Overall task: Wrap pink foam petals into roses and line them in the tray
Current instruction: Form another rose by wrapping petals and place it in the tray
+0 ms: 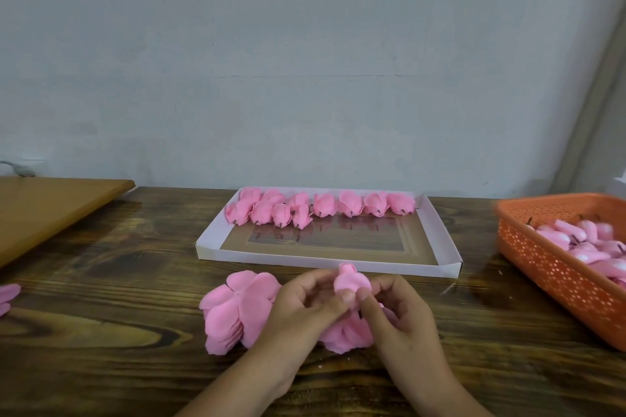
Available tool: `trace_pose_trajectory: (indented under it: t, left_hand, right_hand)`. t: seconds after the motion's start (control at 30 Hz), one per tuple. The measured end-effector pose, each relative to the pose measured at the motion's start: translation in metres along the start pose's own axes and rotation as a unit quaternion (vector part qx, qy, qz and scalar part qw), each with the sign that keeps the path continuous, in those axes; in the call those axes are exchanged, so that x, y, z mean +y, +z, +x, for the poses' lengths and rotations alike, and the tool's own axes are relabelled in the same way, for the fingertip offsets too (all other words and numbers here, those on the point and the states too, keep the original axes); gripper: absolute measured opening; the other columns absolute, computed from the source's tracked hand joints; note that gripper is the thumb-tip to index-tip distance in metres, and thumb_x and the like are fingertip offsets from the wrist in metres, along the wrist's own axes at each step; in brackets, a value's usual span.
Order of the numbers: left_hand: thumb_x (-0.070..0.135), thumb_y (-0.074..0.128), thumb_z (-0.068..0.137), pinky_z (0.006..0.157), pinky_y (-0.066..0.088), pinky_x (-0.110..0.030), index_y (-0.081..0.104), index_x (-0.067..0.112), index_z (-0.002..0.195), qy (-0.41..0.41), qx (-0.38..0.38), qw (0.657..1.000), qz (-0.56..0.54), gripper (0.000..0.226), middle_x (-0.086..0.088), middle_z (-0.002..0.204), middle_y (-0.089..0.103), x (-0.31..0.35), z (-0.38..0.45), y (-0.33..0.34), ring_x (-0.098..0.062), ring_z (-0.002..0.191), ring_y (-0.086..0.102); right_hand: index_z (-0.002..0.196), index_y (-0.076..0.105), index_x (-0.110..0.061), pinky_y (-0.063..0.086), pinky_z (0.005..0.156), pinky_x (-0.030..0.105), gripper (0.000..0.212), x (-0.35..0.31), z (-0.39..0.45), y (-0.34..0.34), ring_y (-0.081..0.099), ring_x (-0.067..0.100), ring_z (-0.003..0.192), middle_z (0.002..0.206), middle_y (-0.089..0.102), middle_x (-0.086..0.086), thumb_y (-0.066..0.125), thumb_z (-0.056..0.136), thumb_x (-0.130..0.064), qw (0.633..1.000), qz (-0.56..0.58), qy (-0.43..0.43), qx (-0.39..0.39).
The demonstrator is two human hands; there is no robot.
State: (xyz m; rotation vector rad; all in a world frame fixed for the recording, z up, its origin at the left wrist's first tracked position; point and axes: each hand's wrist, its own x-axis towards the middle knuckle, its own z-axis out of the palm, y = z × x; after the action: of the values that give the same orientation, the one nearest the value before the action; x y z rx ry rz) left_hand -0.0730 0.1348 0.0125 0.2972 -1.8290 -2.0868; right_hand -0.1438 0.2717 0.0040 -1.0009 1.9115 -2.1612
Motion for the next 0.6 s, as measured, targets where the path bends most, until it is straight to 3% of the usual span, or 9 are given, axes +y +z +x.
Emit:
trace_pose_trajectory:
  t: [0.2, 0.4, 0.5, 0.6]
  left_hand:
    - [0.038, 0.079, 0.083, 0.100, 0.052, -0.060, 0.079, 0.015, 0.104, 0.016, 0.030, 0.999, -0.012, 0.031, -0.017, 0.108, 0.076, -0.0003, 0.0027, -0.0013, -0.036, 0.109, 0.071]
    - [0.039, 0.075, 0.079, 0.094, 0.055, -0.061, 0.078, 0.010, 0.097, 0.016, 0.045, 0.999, -0.024, 0.035, -0.020, 0.104, 0.076, 0.0009, 0.0019, 0.0005, -0.038, 0.104, 0.072]
    - [0.033, 0.073, 0.085, 0.096, 0.053, -0.064, 0.075, 0.003, 0.099, 0.016, 0.043, 0.998, -0.033, 0.034, -0.024, 0.105, 0.074, 0.0012, 0.0012, 0.0008, -0.043, 0.107, 0.070]
    - [0.029, 0.072, 0.085, 0.099, 0.052, -0.062, 0.077, 0.006, 0.104, 0.018, 0.040, 0.999, -0.033, 0.030, -0.023, 0.108, 0.075, 0.0013, 0.0006, 0.0017, -0.042, 0.109, 0.069]
  right_hand:
    - [0.099, 0.063, -0.012, 0.055, 0.073, 0.019, 0.021, 0.0037, 0.0002, 0.0009, 0.073, 0.016, 0.090, 0.098, 0.077, 0.001, 0.067, 0.088, 0.004, 0.999, 0.031, -0.012, -0.007]
    - [0.102, 0.068, -0.035, 0.058, 0.076, 0.024, 0.030, 0.0008, 0.0001, 0.0020, 0.073, 0.019, 0.095, 0.102, 0.076, 0.001, 0.069, 0.085, -0.010, 0.999, 0.014, -0.038, -0.018]
    - [0.100, 0.068, -0.036, 0.059, 0.079, 0.029, 0.032, 0.0038, 0.0006, 0.0013, 0.073, 0.020, 0.095, 0.102, 0.076, 0.003, 0.073, 0.082, -0.009, 0.999, 0.018, -0.031, -0.006]
    - [0.098, 0.069, -0.037, 0.059, 0.076, 0.028, 0.035, 0.0035, 0.0009, -0.0002, 0.073, 0.020, 0.093, 0.101, 0.076, 0.002, 0.073, 0.083, -0.005, 0.999, 0.016, -0.035, 0.004]
